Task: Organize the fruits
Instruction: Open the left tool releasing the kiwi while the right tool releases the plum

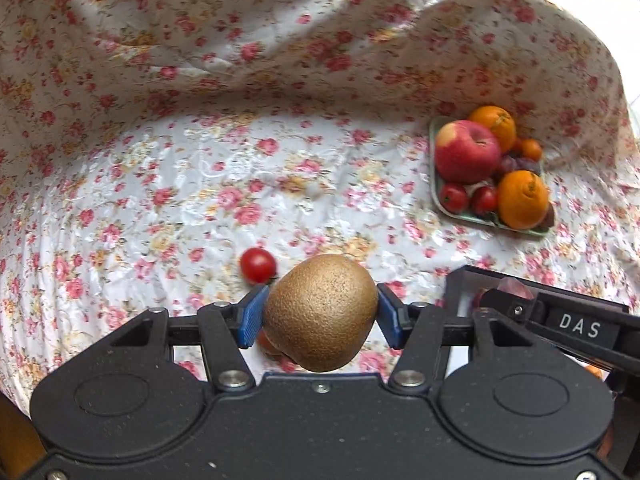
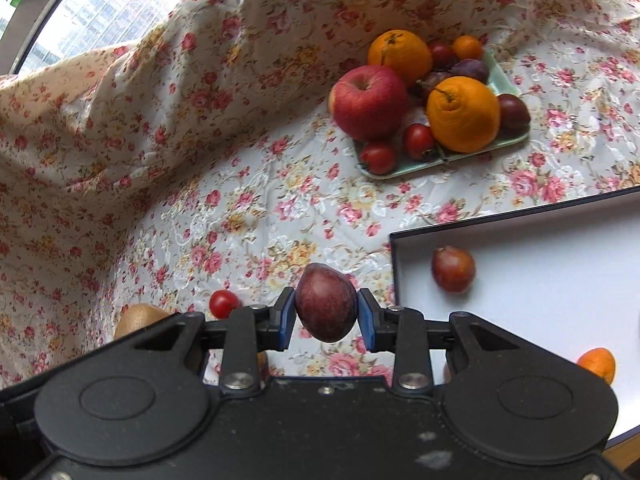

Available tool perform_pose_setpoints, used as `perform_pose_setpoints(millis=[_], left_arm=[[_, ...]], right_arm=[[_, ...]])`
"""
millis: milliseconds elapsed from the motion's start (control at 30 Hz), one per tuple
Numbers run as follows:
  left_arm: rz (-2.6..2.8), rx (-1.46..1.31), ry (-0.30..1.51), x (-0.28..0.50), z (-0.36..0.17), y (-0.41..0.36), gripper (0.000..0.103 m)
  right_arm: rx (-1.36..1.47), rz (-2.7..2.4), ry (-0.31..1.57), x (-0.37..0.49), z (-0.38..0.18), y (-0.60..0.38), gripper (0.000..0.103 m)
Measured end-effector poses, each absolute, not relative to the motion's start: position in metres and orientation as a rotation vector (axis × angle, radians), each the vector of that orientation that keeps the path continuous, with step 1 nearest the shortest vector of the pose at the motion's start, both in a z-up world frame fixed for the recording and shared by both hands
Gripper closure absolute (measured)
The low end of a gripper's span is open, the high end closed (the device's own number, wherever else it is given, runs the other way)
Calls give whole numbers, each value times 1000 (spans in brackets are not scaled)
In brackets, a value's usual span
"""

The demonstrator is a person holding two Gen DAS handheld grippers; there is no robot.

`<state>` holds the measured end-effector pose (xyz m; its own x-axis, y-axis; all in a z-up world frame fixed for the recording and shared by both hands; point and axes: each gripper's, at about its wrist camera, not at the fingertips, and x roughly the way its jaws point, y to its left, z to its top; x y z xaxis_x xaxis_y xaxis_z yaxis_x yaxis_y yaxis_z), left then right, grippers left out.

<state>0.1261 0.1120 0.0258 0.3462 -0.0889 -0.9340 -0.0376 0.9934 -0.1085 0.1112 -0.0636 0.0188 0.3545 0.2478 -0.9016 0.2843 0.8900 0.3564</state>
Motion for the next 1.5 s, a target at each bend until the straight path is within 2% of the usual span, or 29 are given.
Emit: perform_pose_setpoints(millis=[267, 567, 900, 1500], left_arm=[[-259, -48, 1249, 111, 30, 1, 42], [-338, 37, 1295, 100, 11, -75, 42], [-314, 124, 1308, 98, -11, -111, 42], [-293, 137, 1293, 97, -11, -113, 42]], right_arm=[[536, -246, 1206, 80, 9, -173, 68], [603, -421, 1189, 46, 2, -256, 68], [615, -510, 1169, 29, 2, -293, 68], [489, -479, 1178, 38, 7, -272, 68]])
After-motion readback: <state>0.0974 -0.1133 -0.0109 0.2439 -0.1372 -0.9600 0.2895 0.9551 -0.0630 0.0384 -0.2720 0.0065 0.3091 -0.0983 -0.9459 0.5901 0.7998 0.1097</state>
